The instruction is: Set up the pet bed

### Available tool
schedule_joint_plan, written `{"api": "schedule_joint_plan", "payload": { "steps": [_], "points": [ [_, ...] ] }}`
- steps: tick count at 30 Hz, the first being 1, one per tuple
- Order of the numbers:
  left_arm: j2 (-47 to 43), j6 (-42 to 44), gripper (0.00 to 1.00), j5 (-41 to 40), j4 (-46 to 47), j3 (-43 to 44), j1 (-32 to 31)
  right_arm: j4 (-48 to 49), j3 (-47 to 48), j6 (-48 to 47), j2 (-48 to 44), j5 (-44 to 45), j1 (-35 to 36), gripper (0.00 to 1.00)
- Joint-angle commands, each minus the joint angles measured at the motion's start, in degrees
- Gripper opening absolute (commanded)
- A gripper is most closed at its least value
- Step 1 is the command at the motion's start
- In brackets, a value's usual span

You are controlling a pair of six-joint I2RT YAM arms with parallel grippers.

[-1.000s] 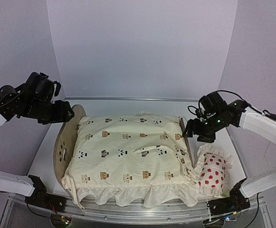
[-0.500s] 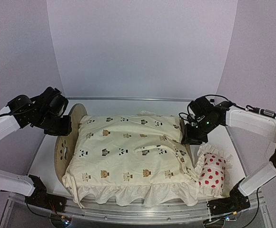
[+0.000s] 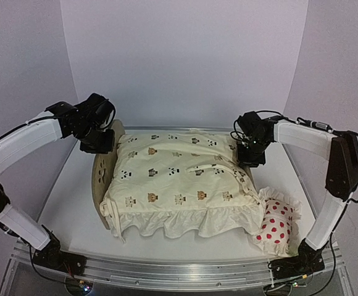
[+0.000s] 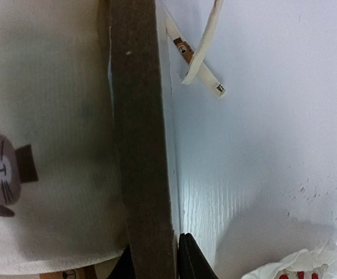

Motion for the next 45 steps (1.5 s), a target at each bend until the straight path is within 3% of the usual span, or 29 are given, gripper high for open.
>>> {"api": "schedule_joint_plan", "payload": {
  "steps": [1, 4, 7, 10, 14, 18, 21, 27, 30, 40, 45],
  "points": [
    [7.8, 4.1, 0.11, -2.3, 12.7, 1.4, 4.9, 2.2, 5.5, -1.2, 4.3, -1.7, -2.7, 0.23],
    [10.9, 5.5, 0.15, -1.0, 13.4, 4.0, 5.7, 2.0, 8.0, -1.7, 5.0, -2.1, -4.2, 0.31],
    [11.9, 5.3, 0.24, 0.4, 12.7, 5.9, 5.7, 1.8, 10.4, -4.7, 3.8, -1.9, -4.4, 0.52],
    [9.7, 5.1, 0.39, 2.4, 14.6, 5.3, 5.7, 1.8, 12.6, -8.9, 2.2, -2.4, -4.4, 0.80],
    [7.0, 6.0, 0.64, 3.1, 14.9, 5.0, 5.7, 1.6, 15.9, -11.4, -0.7, -2.0, -4.4, 0.94],
    [5.2, 5.7, 0.85, 0.8, 13.2, 5.1, 5.7, 1.6, 18.3, -11.1, -3.7, -4.0, -4.3, 0.98],
    [3.0, 4.7, 0.90, -0.7, 12.7, 4.0, 5.7, 1.7, 19.4, -10.2, -4.8, -7.3, -3.3, 0.98],
    [-3.9, 6.3, 0.90, -1.2, 16.5, -1.8, 5.7, 9.0, 21.3, -9.4, -1.9, -23.4, 3.5, 0.96],
    [-8.0, 6.7, 0.90, -0.4, 17.6, -4.2, 5.7, 13.0, 22.7, -9.6, 1.4, -27.1, 8.5, 0.93],
    [-16.0, 8.2, 0.87, 2.7, 17.3, -9.9, 5.7, 14.7, 34.1, -22.5, 13.9, -28.6, 23.1, 0.92],
    [-17.4, 8.4, 0.87, 2.8, 17.7, -12.2, 5.7, 14.8, 37.5, -31.7, 19.2, -21.5, 29.3, 0.95]
  ]
}}
